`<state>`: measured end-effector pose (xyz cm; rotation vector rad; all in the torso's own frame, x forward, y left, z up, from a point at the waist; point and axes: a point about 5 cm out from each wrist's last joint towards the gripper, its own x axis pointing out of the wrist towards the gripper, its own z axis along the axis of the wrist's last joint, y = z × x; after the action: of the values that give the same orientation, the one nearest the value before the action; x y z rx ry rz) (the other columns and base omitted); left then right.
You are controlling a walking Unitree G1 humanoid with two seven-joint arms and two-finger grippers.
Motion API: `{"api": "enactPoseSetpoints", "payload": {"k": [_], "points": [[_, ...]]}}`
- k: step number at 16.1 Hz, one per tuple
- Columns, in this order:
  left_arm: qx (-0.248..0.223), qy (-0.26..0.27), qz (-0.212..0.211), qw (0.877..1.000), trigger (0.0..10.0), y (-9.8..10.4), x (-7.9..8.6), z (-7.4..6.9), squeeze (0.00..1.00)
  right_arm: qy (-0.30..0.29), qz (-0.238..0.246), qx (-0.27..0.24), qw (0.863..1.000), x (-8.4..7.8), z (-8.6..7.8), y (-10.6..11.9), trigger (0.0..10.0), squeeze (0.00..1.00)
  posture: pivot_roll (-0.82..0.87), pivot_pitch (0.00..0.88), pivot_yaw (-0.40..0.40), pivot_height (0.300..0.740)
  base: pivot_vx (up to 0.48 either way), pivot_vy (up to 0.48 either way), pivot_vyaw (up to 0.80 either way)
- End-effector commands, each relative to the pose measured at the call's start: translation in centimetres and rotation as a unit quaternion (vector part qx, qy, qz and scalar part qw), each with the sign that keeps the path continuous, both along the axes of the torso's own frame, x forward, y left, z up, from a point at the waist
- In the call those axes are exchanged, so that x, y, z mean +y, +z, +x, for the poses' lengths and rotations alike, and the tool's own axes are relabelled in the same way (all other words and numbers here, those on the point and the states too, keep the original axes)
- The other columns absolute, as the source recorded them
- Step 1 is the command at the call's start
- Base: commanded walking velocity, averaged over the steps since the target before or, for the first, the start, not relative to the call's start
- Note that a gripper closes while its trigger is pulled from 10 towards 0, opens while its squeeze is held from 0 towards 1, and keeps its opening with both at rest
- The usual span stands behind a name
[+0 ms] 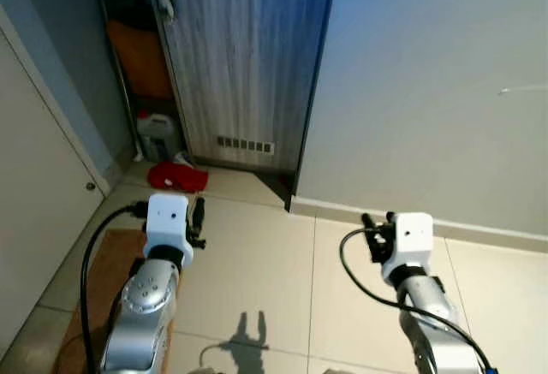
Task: Hang keys on a hook
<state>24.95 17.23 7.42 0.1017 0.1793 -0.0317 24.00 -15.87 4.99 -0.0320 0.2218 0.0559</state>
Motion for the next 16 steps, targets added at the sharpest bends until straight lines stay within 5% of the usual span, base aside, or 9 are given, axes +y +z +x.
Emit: {"api": "enactPoseSetpoints", "payload": {"k": [1,6,9,10,11,12,15,16], "points": [[0.013,-0.001,-0.009,1.0,10.0,0.1,0.2,-0.2,1.0,0.003,0.009,0.001,1.0,0.0,-0.2,0.5,10.0,1.0,-0.09,0.0,-0.016,0.74,0.0,0.0,0.0],[0.03,-0.007,-0.019,0.999,10.0,-0.7,0.0,-0.6,1.0,-0.032,0.005,0.014,0.999,-1.4,0.0,0.1,10.0,1.0,-0.08,0.0,-0.029,0.74,0.0,0.0,0.0],[0.029,0.005,-0.023,0.999,10.0,-0.6,0.4,-0.6,1.0,-0.054,0.014,0.016,0.998,-1.9,0.1,0.2,10.0,1.0,-0.08,0.0,-0.041,0.74,0.0,0.0,-0.77],[0.024,0.007,-0.02,0.999,10.0,-0.4,0.4,-0.5,1.0,-0.061,0.02,0.019,0.998,-2.0,0.1,0.3,10.0,0.9,-0.08,0.0,-0.044,0.74,0.0,0.0,-0.76],[0.012,-0.002,-0.015,1.0,10.0,-0.1,0.3,-0.4,1.0,-0.064,0.022,0.021,0.997,-2.1,0.1,0.3,10.0,0.38,-0.08,0.0,-0.047,0.74,0.0,0.0,-0.76],[-0.011,-0.008,-0.011,1.0,10.0,0.5,0.0,-0.1,1.0,-0.066,0.022,0.023,0.997,-2.2,0.0,0.3,10.0,0.0,-0.09,0.0,-0.043,0.74,0.0,0.0,-0.76],[-0.068,0.012,0.027,0.997,10.0,1.8,0.1,0.9,1.0,-0.071,0.012,0.022,0.997,-2.2,-0.1,0.4,10.0,0.0,-0.11,0.0,-0.023,0.74,0.0,0.0,-0.75],[-0.077,0.012,0.032,0.996,10.0,2.0,0.0,1.1,0.0,-0.077,0.008,0.025,0.997,-2.3,-0.2,0.4,10.0,0.0,-0.11,0.0,-0.019,0.74,0.0,0.0,-0.73]]}}
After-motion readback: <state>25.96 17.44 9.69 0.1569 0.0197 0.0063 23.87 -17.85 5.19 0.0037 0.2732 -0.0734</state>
